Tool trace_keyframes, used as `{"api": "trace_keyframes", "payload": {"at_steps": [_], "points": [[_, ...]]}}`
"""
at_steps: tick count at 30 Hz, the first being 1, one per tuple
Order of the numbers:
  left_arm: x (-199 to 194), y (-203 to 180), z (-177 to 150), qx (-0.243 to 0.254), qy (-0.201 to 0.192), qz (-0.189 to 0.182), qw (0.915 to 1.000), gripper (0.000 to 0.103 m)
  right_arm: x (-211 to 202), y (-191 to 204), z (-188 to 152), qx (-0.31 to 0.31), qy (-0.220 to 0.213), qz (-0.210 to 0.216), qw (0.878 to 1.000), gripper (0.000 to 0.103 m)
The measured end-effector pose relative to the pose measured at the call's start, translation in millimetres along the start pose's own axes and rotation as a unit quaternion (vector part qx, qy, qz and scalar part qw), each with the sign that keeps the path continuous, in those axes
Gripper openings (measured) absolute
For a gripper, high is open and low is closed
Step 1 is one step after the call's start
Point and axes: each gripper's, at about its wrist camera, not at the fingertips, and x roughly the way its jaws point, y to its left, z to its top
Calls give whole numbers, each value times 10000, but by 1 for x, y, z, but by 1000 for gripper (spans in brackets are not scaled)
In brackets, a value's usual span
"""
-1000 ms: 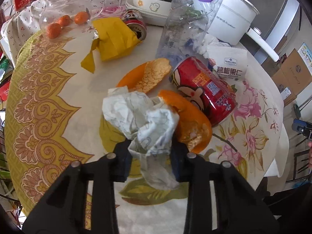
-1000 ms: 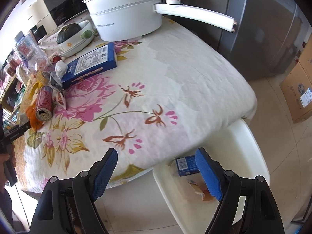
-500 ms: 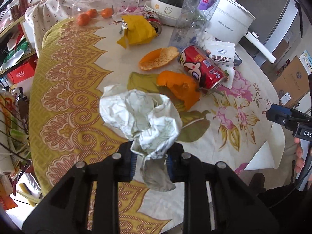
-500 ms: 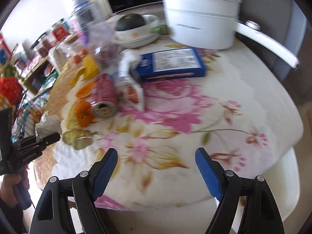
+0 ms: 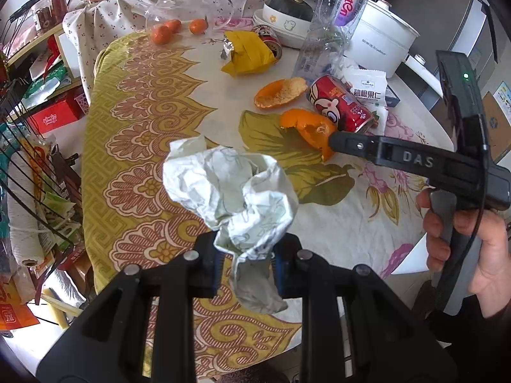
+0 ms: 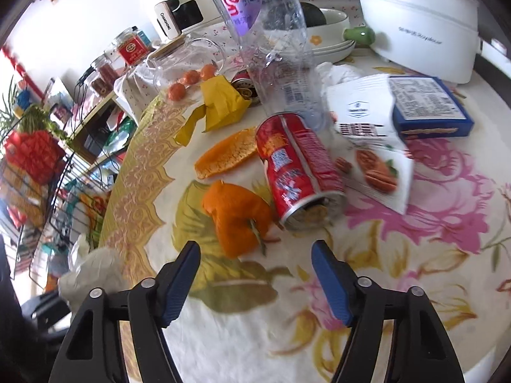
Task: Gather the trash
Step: 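Grasp the orange peel with the right tool while the left tool holds the foil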
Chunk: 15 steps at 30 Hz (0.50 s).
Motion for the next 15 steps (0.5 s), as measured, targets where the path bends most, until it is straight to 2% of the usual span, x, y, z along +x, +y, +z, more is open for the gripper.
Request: {"api": "trace_keyframes", "payload": {"at_steps": [6, 7, 8, 11, 15], "points": [[-1, 8, -2, -120, -11, 16, 9999, 27, 21, 1, 8, 37, -71, -64, 9999, 50], [-1, 9, -2, -141, -8, 17, 9999, 27, 23, 2, 9, -10, -64, -29, 10000, 36], [-2, 10, -2, -156, -9, 16, 9999, 27, 24, 2, 9, -61, -46, -37, 10000, 30], [-4, 8, -1, -149, -36, 51, 9999, 27, 20, 2, 4, -209, -7, -127, 9997, 19], [-12, -2, 2, -69, -115, 86, 9999, 27, 3, -5, -3, -314, 25, -108, 9994, 18]]}}
